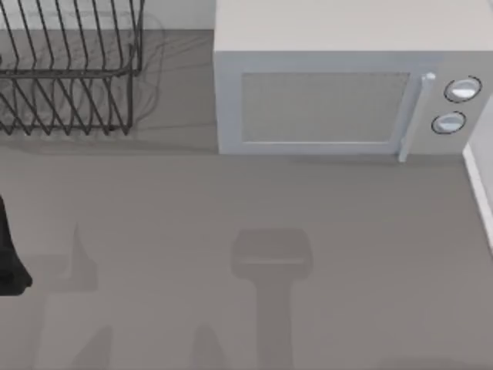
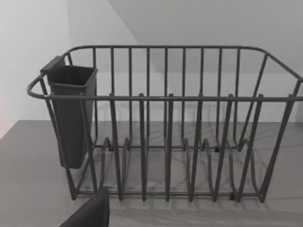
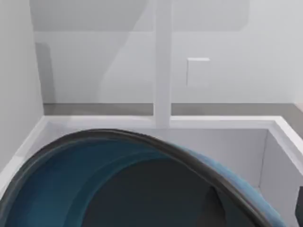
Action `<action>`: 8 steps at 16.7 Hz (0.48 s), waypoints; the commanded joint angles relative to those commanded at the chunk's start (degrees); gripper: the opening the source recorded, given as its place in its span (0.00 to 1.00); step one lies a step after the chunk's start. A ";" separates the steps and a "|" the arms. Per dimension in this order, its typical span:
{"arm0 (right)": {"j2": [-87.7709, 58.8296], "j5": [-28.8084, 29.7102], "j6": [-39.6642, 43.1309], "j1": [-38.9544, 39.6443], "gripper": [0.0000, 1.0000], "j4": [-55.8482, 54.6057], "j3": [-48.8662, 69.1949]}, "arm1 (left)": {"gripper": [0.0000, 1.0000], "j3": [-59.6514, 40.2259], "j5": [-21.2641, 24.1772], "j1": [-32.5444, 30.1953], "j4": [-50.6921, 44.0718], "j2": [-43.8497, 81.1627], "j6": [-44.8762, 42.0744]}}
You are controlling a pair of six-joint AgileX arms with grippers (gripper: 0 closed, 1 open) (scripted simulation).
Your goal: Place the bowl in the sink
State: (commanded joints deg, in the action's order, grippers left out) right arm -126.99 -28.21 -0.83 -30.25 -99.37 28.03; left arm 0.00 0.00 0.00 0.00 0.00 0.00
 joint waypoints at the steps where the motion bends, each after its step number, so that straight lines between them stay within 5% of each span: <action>1: 0.00 0.00 0.00 0.00 0.68 0.00 0.00 | 1.00 0.00 0.00 0.00 0.00 0.00 0.00; 5: 0.00 0.00 0.00 0.00 0.98 0.00 0.00 | 1.00 0.00 0.00 0.00 0.00 0.00 0.00; 8: 0.00 0.00 0.00 0.00 1.00 0.00 0.00 | 1.00 0.00 0.00 0.00 0.00 0.00 0.00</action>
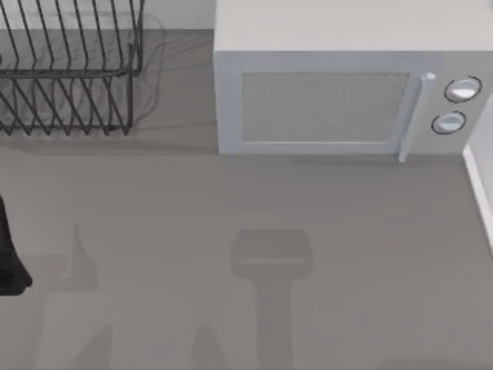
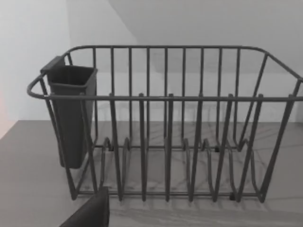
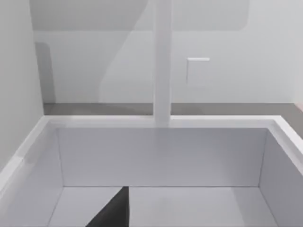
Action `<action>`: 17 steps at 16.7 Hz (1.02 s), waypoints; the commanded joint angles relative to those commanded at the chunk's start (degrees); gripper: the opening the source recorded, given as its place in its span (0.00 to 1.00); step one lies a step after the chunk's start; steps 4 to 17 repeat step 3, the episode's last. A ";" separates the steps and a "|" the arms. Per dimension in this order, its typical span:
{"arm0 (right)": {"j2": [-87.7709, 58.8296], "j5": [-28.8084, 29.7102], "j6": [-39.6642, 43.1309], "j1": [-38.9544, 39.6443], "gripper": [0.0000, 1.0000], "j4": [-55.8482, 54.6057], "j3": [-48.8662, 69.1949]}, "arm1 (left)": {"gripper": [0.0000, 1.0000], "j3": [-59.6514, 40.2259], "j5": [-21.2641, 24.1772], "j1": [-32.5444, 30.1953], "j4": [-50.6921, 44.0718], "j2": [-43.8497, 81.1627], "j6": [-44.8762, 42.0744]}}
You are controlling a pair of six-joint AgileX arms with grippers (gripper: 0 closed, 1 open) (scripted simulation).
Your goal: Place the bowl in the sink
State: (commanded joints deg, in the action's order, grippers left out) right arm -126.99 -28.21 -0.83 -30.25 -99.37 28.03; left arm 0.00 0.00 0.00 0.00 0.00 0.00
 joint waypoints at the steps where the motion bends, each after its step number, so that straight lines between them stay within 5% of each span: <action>1: 0.00 0.00 0.00 0.00 1.00 0.00 0.00 | 1.00 0.00 0.00 0.00 0.00 0.00 0.00; 17: 0.00 0.00 0.00 0.00 1.00 0.00 0.00 | 1.00 0.00 0.00 0.00 0.00 0.00 0.00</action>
